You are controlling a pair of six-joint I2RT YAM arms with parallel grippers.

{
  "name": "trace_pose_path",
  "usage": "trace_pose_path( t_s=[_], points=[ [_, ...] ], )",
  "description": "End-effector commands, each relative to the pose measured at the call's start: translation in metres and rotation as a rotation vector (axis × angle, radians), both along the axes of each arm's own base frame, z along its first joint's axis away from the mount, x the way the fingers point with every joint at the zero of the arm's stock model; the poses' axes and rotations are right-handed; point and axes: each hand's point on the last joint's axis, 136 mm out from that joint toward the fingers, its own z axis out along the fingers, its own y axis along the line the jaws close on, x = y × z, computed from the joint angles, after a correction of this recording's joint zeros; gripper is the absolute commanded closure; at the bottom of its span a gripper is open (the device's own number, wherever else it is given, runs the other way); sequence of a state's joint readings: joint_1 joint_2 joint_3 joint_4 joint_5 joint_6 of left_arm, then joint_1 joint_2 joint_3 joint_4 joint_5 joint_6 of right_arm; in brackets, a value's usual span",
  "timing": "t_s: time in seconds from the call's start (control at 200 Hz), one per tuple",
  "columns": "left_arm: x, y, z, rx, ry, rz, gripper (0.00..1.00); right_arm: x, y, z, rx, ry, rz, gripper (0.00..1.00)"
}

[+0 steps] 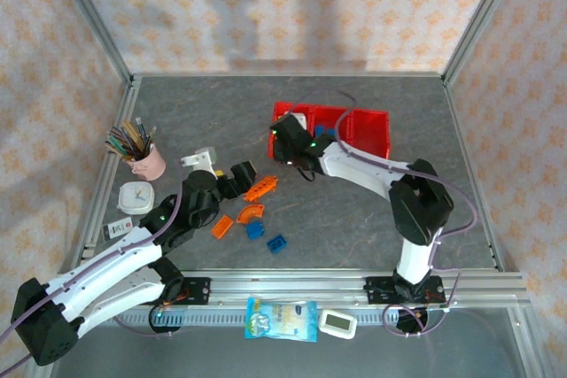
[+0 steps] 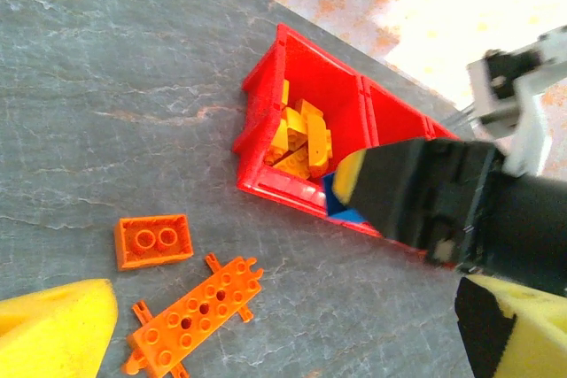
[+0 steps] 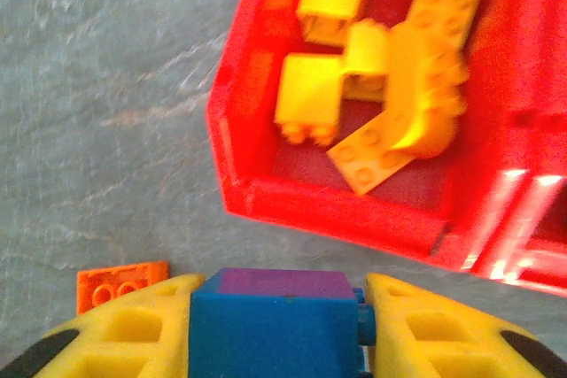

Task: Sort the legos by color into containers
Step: Pick up the lego from the center of the table, then place the lego in the container.

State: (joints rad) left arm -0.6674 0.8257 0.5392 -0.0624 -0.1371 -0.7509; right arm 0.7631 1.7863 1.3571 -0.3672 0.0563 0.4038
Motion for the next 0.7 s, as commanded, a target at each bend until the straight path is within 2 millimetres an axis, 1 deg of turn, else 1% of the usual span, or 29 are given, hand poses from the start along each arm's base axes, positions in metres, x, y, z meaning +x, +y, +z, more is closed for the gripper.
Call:
trace_pose_path(
  t_s=[0.0, 0.085, 0.215, 0.31, 0.375, 0.445, 0.541, 0.626, 0.691],
  points=[
    [0.006, -0.012, 0.015, -0.026, -0.017, -0.036, 0.01, 0.010, -0.039, 0.013, -0.032, -0.026, -0.070, 0.61],
    [0.011, -0.021, 0.015, -0.029, -0.014, -0.065, 0.01, 0.021, -0.064, 0.015, -0.031, -0.031, -0.113, 0.60],
    [0.019, -0.035, 0.016, -0.021, -0.002, -0.105, 0.01, 0.041, -0.098, 0.010, -0.059, -0.024, -0.173, 0.60],
    [0.025, -0.046, 0.016, -0.021, 0.004, -0.133, 0.01, 0.055, -0.116, 0.004, -0.063, -0.022, -0.206, 0.60],
    [0.029, -0.051, 0.016, -0.021, 0.006, -0.144, 0.01, 0.063, -0.123, -0.002, -0.060, -0.010, -0.216, 0.60],
    [0.032, -0.056, 0.017, -0.025, 0.004, -0.154, 0.01, 0.070, -0.125, -0.009, -0.057, 0.007, -0.219, 0.60],
    [0.036, -0.060, 0.017, -0.025, 0.004, -0.157, 0.01, 0.075, -0.125, -0.017, -0.058, 0.021, -0.217, 0.60],
    [0.037, -0.061, 0.017, -0.022, 0.006, -0.160, 0.01, 0.078, -0.120, -0.024, -0.048, 0.034, -0.204, 0.59],
    [0.037, -0.061, 0.017, -0.019, 0.005, -0.158, 0.01, 0.079, -0.117, -0.028, -0.041, 0.042, -0.197, 0.56]
  ],
)
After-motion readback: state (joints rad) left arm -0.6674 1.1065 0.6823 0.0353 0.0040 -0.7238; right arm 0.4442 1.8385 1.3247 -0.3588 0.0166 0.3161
